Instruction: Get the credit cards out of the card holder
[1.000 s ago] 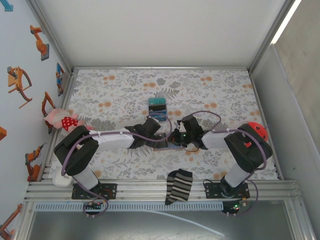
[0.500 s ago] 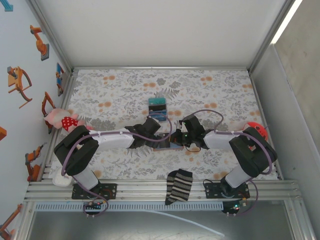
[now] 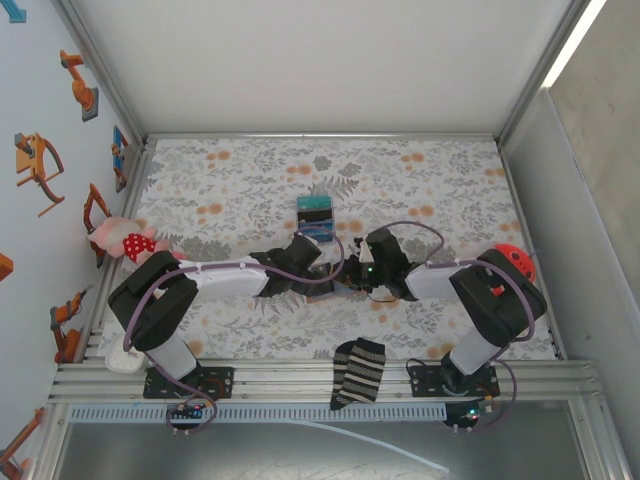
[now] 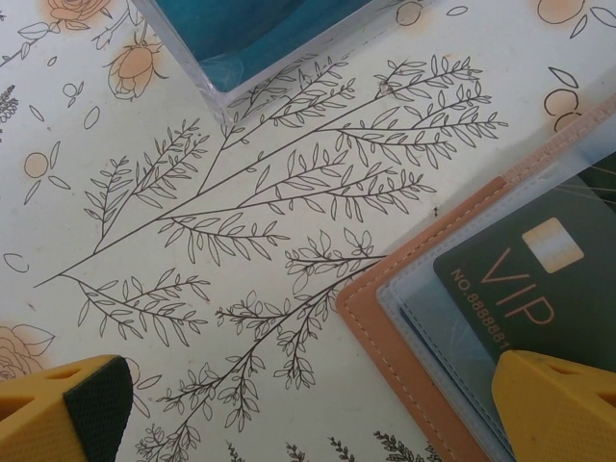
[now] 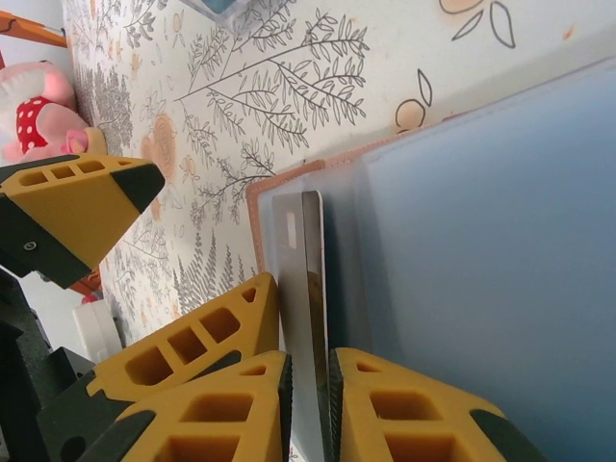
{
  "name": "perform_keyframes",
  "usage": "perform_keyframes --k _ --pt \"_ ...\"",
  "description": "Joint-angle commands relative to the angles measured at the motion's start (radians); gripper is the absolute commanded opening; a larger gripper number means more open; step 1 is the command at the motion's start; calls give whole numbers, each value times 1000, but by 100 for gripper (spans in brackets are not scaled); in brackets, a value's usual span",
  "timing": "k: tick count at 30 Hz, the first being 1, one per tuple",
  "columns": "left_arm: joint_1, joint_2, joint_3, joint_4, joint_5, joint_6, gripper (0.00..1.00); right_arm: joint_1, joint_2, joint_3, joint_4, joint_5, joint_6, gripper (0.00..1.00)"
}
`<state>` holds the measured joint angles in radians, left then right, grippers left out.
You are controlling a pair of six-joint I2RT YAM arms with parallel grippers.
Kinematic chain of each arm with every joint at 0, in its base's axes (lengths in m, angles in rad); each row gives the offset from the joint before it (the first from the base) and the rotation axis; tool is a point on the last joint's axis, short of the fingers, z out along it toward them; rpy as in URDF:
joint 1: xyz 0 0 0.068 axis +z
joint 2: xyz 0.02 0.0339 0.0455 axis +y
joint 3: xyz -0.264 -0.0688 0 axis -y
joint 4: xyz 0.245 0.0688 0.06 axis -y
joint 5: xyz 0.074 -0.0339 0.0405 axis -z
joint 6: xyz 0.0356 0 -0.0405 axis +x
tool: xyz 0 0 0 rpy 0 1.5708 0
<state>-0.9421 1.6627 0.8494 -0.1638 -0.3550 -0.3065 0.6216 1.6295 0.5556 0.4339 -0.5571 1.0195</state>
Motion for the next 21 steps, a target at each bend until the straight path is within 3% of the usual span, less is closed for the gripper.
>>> perform_keyframes --k 1,8,12,21 --pt "-4 33 10 -18 18 12 97 -2 20 -5 100 -41 24 17" --pt "-4 42 14 -18 19 10 97 -2 56 -11 191 -64 58 15" --pt "-4 40 18 -27 18 11 97 -3 65 -19 212 -67 67 9" --pt "-3 31 11 -52 -8 20 97 -12 15 -26 213 -67 69 9"
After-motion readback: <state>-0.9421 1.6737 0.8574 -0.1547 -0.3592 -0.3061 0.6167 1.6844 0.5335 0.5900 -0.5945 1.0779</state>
